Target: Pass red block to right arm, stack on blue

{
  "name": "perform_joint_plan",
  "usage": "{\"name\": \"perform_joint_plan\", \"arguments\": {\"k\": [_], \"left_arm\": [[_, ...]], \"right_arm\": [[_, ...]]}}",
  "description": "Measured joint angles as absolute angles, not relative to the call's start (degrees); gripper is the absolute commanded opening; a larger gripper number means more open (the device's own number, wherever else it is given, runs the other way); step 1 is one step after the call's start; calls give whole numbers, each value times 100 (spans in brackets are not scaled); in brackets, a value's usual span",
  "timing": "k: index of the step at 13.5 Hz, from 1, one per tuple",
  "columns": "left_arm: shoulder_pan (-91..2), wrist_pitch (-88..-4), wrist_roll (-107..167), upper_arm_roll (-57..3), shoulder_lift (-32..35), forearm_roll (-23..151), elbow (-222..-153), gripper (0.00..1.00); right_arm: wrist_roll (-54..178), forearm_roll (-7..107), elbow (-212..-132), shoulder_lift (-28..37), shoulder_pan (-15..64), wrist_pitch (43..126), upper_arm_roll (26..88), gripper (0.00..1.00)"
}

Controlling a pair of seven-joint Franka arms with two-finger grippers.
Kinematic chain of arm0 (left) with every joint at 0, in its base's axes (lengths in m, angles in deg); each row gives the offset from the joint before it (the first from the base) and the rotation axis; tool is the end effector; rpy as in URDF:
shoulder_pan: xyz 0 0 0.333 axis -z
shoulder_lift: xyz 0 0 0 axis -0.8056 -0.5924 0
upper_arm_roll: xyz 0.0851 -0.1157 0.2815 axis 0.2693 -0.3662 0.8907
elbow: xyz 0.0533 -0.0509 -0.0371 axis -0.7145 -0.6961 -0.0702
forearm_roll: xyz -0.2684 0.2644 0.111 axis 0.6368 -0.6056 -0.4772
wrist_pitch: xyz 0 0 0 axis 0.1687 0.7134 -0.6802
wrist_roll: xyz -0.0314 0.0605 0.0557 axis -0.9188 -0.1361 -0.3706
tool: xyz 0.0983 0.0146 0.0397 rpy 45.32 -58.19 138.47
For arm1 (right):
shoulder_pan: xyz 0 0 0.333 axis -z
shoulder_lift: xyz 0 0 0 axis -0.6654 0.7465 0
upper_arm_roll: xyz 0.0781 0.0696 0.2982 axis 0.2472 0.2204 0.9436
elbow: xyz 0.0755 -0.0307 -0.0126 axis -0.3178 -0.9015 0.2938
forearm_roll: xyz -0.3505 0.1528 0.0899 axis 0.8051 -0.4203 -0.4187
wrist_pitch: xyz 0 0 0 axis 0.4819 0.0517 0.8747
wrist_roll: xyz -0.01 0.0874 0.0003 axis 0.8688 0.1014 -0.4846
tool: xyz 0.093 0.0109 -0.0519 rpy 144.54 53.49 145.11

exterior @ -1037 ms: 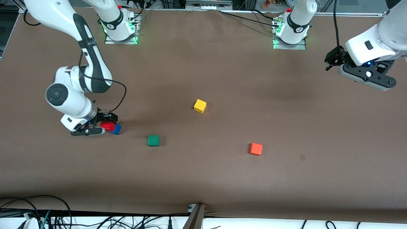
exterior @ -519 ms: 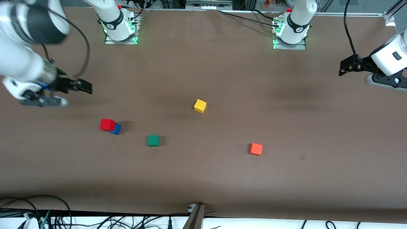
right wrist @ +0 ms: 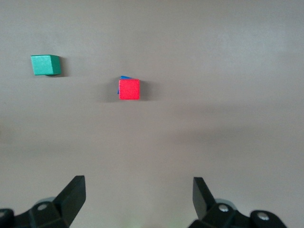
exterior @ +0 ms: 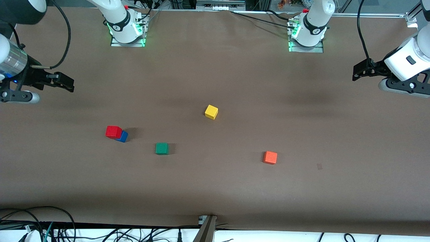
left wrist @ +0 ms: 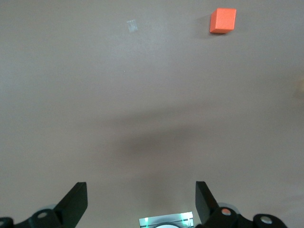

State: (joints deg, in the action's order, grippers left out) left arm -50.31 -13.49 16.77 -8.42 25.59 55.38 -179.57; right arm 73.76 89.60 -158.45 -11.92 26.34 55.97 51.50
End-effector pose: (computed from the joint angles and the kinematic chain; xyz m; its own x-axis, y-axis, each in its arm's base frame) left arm 0.5489 -0.0279 0.5914 0.9760 -0.1631 -0.1443 -0.1622 -0.9866 0.0177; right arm 0.5840 0.0460 0.5863 0.9947 -0.0455 -0.0919 -0.0375 -0.9956 0.0863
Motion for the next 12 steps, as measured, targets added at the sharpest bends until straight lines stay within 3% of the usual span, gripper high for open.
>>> {"name": "perform_joint_plan", "arguments": {"k": [7,12], "left_arm": [[-5220,-1362,1677,-1074,2559,5538,-17957,100],[-5257,-1362,1677,-1189,2559,5538,-17957,100]], "right_arm": [[7401,8615,-15778,-1285,2873,5525,4840,100],[7401,8602,-16195,-1611,3757,5832,5694,100]]}}
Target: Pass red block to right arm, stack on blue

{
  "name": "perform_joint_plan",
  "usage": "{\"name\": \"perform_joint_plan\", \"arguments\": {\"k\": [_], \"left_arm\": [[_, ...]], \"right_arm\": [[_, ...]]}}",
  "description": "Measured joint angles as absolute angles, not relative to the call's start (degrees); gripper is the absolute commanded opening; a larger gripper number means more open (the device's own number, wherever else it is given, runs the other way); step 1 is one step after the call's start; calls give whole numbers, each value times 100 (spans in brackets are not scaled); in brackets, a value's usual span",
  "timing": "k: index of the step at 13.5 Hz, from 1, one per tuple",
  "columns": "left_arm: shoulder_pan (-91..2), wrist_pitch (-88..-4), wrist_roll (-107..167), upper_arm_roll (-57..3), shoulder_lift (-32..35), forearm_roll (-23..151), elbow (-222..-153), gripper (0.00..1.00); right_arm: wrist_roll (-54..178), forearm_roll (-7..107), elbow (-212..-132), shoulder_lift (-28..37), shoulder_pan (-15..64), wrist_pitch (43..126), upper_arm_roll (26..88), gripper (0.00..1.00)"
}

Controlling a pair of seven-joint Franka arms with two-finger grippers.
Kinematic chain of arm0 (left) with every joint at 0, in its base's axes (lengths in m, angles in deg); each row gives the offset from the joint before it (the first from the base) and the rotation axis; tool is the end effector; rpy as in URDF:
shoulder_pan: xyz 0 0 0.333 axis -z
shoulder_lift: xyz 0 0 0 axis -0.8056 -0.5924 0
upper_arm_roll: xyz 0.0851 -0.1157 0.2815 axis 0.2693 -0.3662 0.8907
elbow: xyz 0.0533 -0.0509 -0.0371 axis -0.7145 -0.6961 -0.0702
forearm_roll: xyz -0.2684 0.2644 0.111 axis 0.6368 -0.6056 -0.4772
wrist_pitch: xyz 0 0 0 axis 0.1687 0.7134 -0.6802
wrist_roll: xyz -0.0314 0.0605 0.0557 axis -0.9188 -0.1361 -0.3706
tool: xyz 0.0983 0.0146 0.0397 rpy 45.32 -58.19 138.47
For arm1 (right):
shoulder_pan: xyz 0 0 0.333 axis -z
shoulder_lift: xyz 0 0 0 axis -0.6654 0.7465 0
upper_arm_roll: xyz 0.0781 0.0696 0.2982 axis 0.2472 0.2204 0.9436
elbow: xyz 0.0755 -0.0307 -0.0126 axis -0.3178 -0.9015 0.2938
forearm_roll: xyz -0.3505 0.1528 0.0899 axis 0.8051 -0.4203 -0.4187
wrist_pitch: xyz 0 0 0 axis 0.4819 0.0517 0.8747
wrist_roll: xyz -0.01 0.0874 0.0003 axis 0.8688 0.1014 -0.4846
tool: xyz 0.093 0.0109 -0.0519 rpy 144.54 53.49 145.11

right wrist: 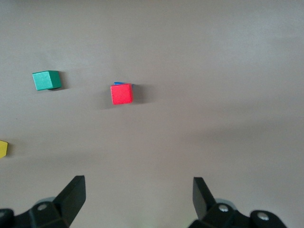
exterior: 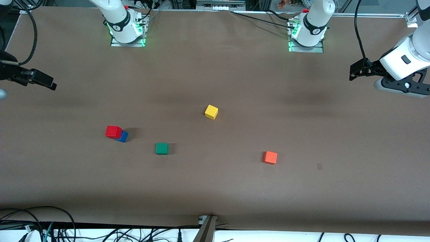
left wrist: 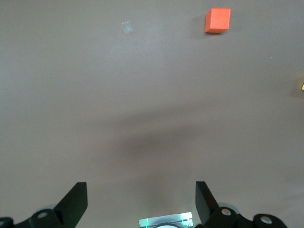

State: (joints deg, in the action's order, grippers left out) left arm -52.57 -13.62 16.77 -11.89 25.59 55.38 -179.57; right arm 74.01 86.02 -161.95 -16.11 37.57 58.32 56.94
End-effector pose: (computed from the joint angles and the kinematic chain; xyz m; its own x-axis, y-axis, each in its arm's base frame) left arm 0.5485 -0.0391 0.5916 0.9727 -0.1839 -0.1419 -0.1830 -0.9829 0.0190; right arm 0.5690 -0.0114 0.6019 0.9879 -0.1464 -0.0512 -0.1466 -0.9892 -0.0005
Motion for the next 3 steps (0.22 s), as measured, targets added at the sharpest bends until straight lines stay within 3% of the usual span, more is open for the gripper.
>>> {"name": "perform_joint_plan", "arguments": {"k": [3], "left_arm": [[-5257,-1362,1677,-1211,2559,5538,-17957,100]], "right_arm": [[7401,8602,-16526,-1837,3800,5974,5728,100]]}}
